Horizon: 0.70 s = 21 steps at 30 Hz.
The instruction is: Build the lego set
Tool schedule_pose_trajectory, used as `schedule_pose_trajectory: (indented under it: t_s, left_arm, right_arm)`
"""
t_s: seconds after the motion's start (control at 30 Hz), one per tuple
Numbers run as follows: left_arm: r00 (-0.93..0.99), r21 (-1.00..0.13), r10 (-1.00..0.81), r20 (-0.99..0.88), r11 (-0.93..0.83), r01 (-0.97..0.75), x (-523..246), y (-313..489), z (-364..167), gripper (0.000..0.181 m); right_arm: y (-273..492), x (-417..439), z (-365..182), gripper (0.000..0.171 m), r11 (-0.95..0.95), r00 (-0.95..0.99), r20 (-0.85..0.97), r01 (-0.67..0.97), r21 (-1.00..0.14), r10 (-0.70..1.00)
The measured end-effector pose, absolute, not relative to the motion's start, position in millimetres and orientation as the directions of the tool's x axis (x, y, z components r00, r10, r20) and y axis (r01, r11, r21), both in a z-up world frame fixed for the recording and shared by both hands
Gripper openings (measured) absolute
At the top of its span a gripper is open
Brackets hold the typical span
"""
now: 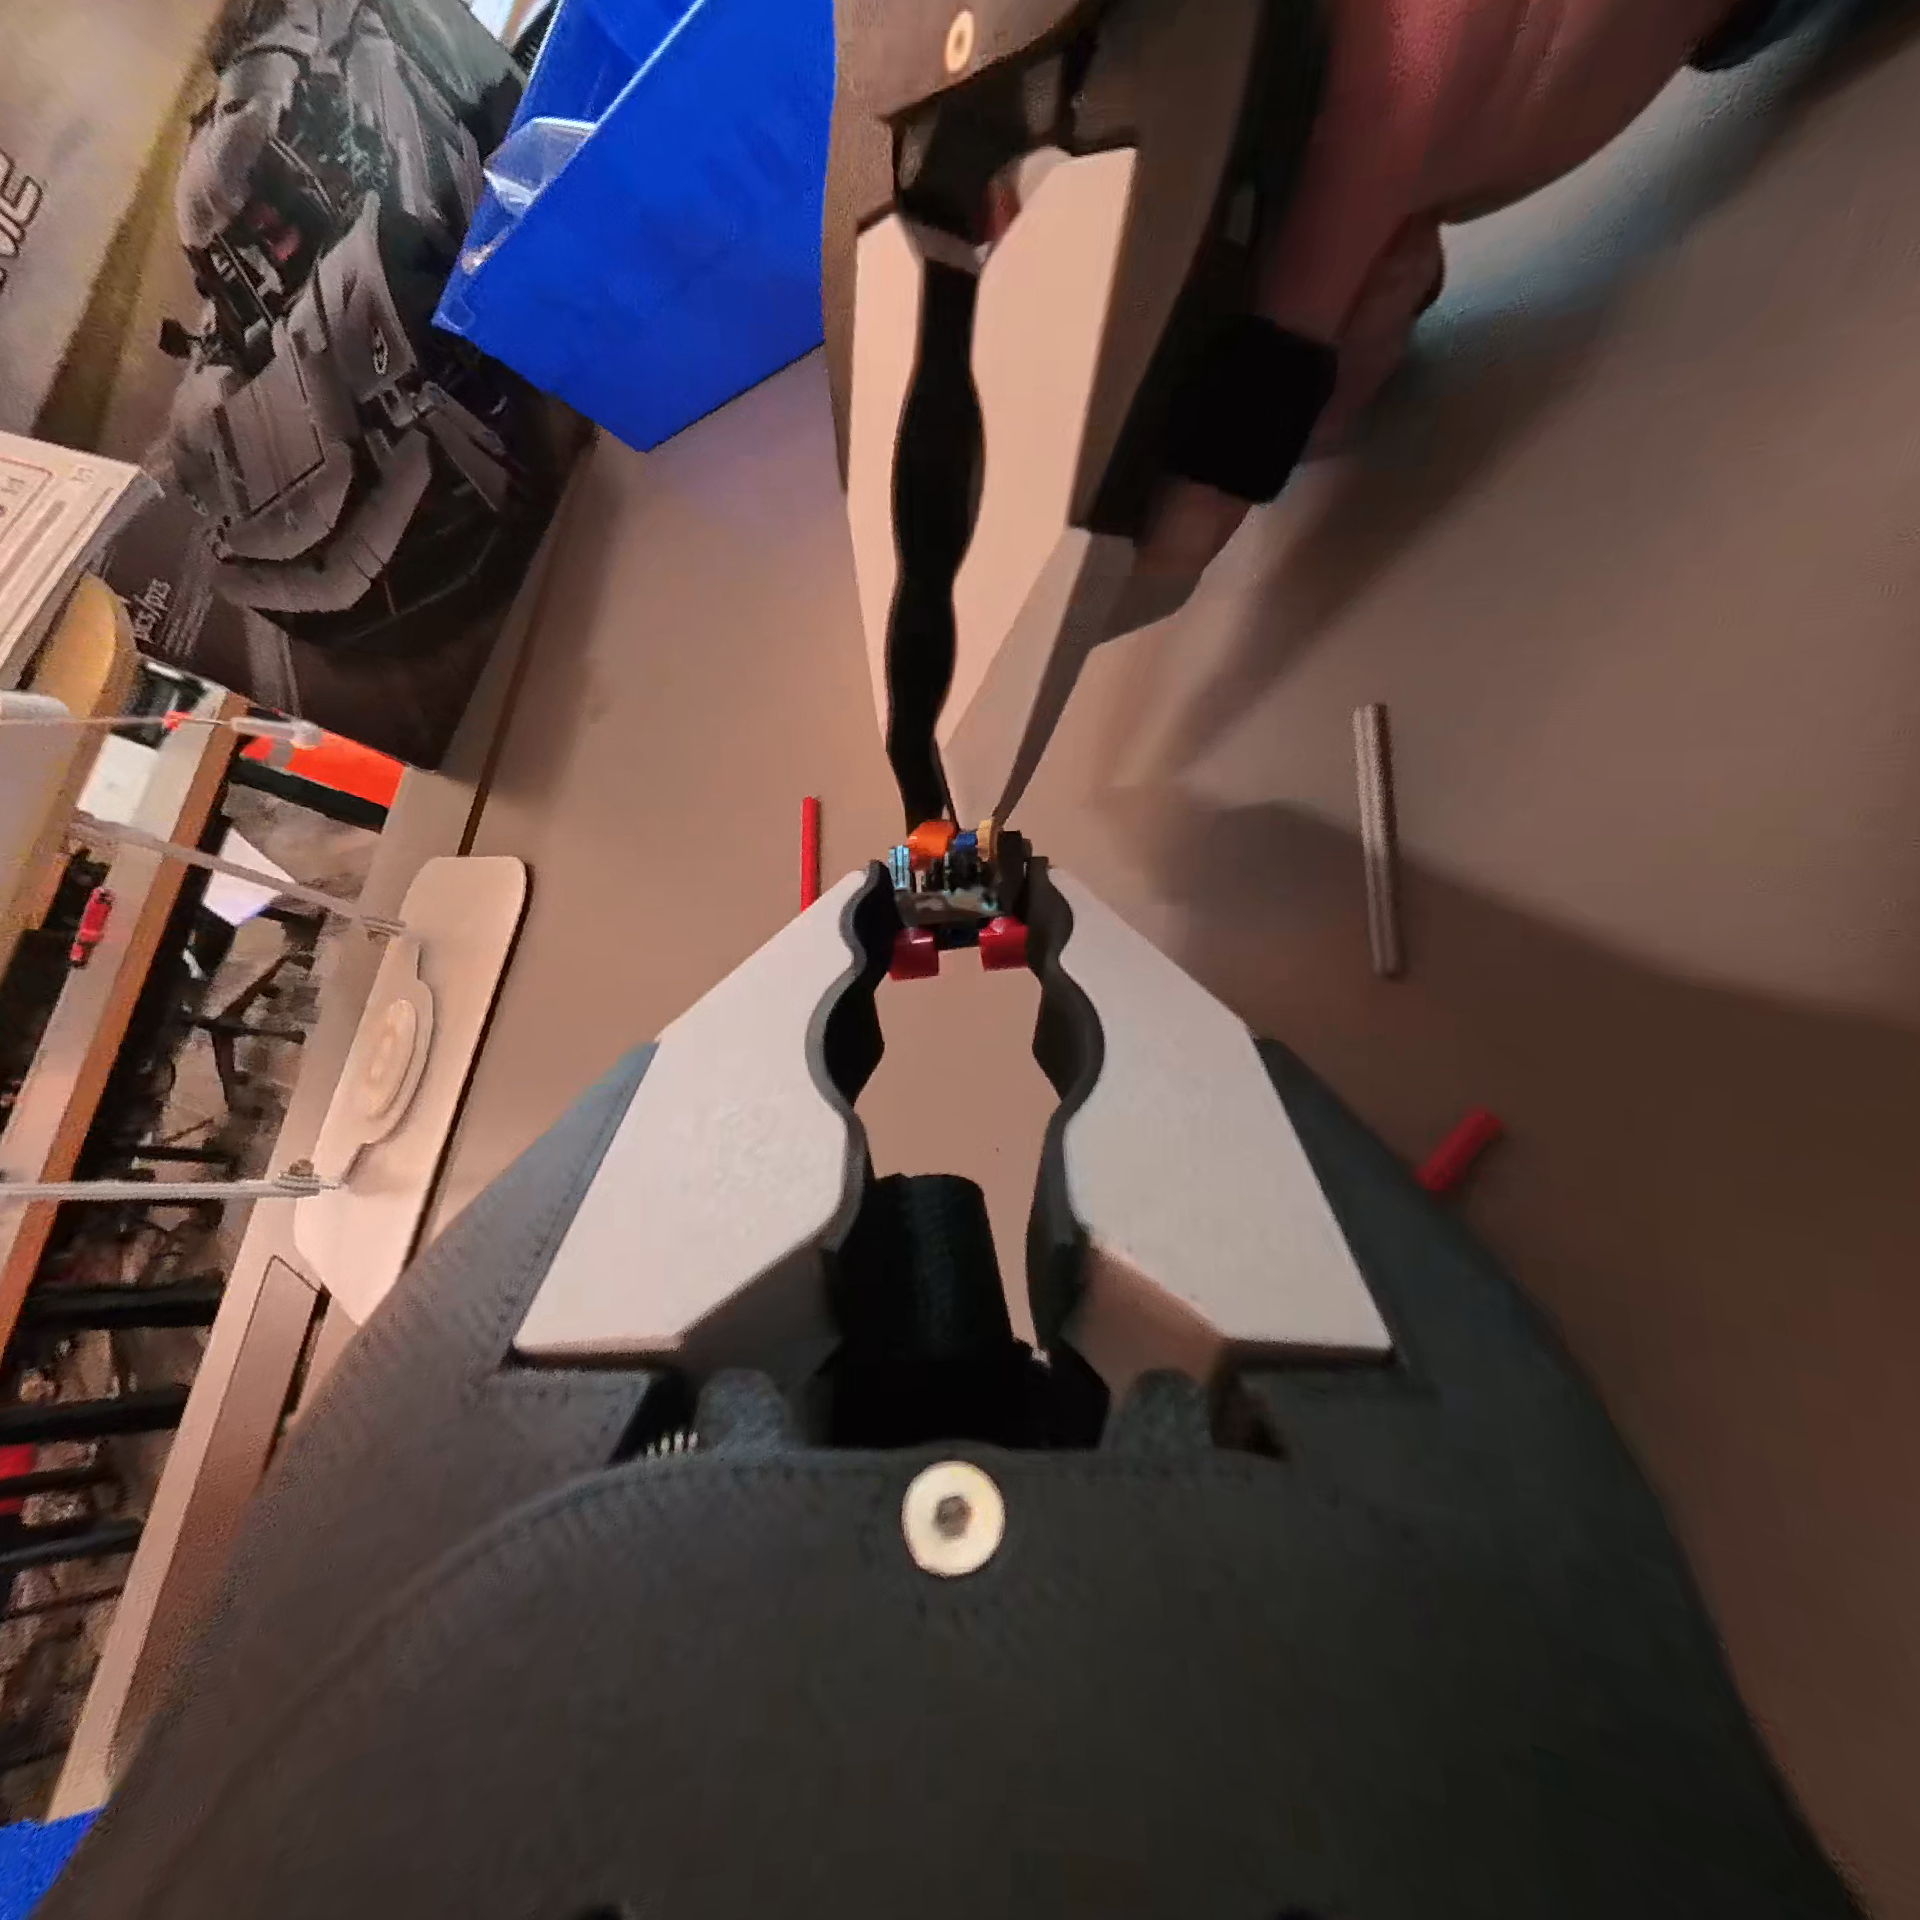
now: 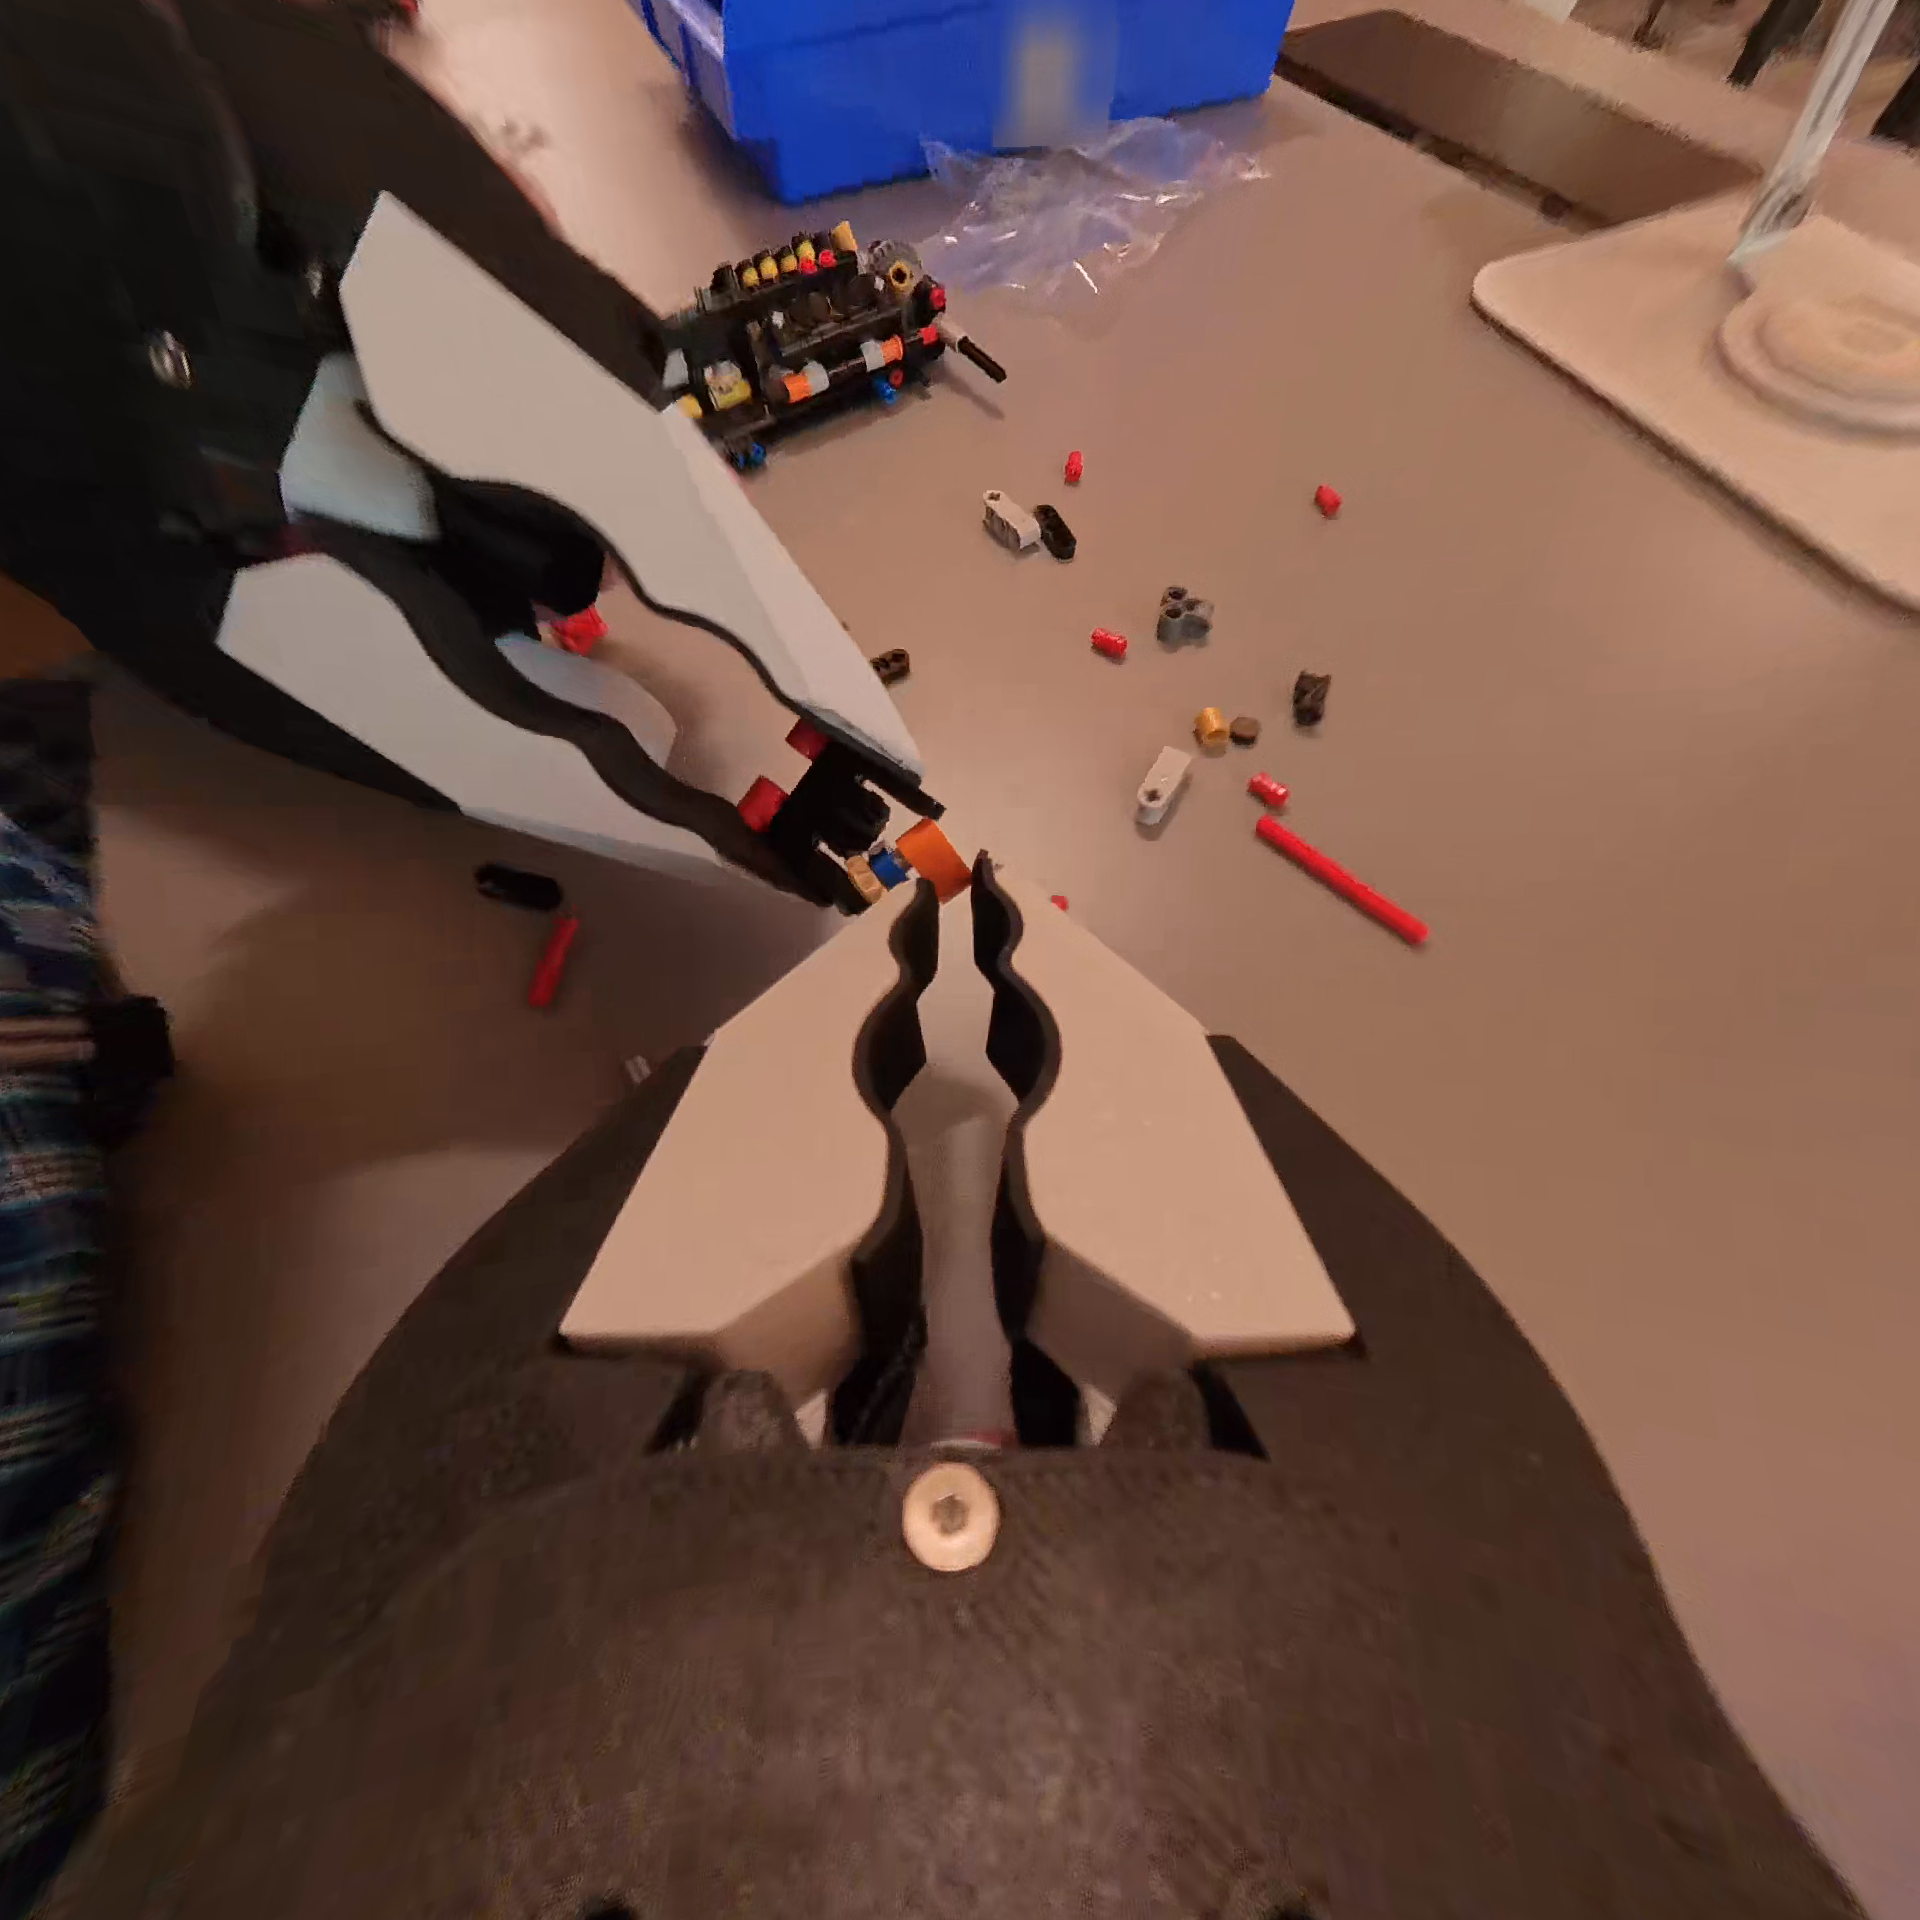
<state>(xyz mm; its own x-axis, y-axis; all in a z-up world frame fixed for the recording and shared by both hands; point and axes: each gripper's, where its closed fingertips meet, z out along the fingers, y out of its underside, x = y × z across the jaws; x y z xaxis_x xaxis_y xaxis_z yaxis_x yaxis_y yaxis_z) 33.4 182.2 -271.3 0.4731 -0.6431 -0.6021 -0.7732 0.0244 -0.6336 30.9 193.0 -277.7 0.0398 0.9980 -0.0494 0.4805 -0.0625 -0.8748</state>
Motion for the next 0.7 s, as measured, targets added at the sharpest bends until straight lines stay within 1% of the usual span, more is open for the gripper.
schedule_pose_trajectory:
  t_s: [0.03,0.1,0.13,0.2,0.27,0.33,0.4,0.43,0.5,0.57,0.63,0.7]
  left_arm:
    - [0.463,-0.63,-0.652,-0.601,0.029,-0.776,33,181,-273,0.025]
    - [0.498,-0.672,-0.66,-0.562,0.013,-0.74,32,181,-268,0.025]
    - [0.516,-0.701,-0.681,-0.52,-0.005,-0.713,32,181,-266,0.025]
    - [0.51,-0.722,-0.713,-0.481,-0.007,-0.691,31,177,-267,0.025]
    - [0.507,-0.753,-0.753,-0.42,-0.024,-0.658,32,171,-266,0.025]
    - [0.499,-0.772,-0.767,-0.404,-0.007,-0.635,33,169,-259,0.025]
    - [0.473,-0.78,-0.797,-0.376,-0.003,-0.626,35,165,-257,0.025]
    - [0.447,-0.778,-0.818,-0.362,0.002,-0.628,37,161,-259,0.025]
    - [0.418,-0.778,-0.84,-0.345,0.007,-0.628,39,157,-260,0.024]
    - [0.401,-0.767,-0.84,-0.367,0.03,-0.64,39,157,-260,0.025]
    - [0.407,-0.766,-0.828,-0.386,0.041,-0.642,38,160,-259,0.025]
    - [0.411,-0.781,-0.826,-0.385,0.054,-0.622,39,159,-255,0.024]
  right_arm:
    - [191,31,-278,0.004,-0.101,0.05,-0.088,0.472,-0.876,0.995]
    - [191,30,-274,0.004,-0.164,0.064,-0.152,0.443,-0.881,0.986]
    - [191,29,-272,0.003,-0.127,0.058,-0.113,0.442,-0.888,0.992]
    - [186,29,-272,0.004,0.063,0.009,0.076,0.472,-0.88,0.997]
    - [180,31,-269,0.004,0.191,-0.063,0.183,0.47,-0.862,0.981]
    - [177,31,-261,0.005,0.312,-0.13,0.285,0.448,-0.838,0.95]
    - [173,32,-259,0.006,0.417,-0.215,0.359,0.425,-0.803,0.908]
    - [170,32,-259,0.011,0.462,-0.261,0.384,0.408,-0.788,0.886]
    - [165,33,-262,0.011,0.516,-0.337,0.404,0.389,-0.763,0.851]
    - [162,33,-266,0.005,0.515,-0.37,0.38,0.405,-0.755,0.848]
    - [166,31,-267,0.004,0.433,-0.336,0.303,0.441,-0.786,0.892]
    - [165,30,-265,0.004,0.365,-0.313,0.242,0.43,-0.826,0.918]
